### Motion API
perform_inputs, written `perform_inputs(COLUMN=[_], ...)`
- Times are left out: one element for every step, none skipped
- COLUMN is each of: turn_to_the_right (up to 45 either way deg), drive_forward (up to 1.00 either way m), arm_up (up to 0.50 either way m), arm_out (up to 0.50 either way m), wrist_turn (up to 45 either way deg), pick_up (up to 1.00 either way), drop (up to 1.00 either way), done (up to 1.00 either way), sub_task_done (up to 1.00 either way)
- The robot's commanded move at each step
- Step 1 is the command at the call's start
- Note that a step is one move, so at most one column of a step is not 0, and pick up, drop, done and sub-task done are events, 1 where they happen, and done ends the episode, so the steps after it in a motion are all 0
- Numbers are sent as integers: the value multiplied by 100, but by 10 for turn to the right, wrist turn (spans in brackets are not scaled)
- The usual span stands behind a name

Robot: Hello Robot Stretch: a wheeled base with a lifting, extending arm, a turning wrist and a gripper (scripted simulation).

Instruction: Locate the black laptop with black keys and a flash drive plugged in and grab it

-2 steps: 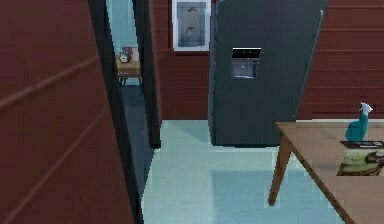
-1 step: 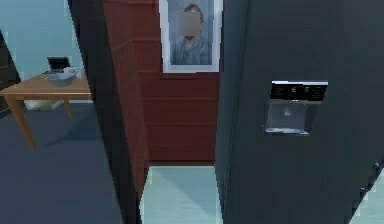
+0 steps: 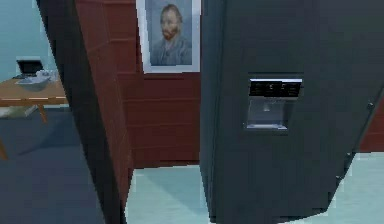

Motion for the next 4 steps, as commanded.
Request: perform_inputs(turn_to_the_right=[0, -300, 0, -420], drive_forward=[25, 0, 40, 0], arm_up=[0, 0, 0, 0], arm_out=[0, 0, 0, 0], wrist_turn=[0, 0, 0, 0], pick_up=[0, 0, 0, 0], drop=[0, 0, 0, 0], done=[0, 0, 0, 0], sub_task_done=[0, 0, 0, 0])
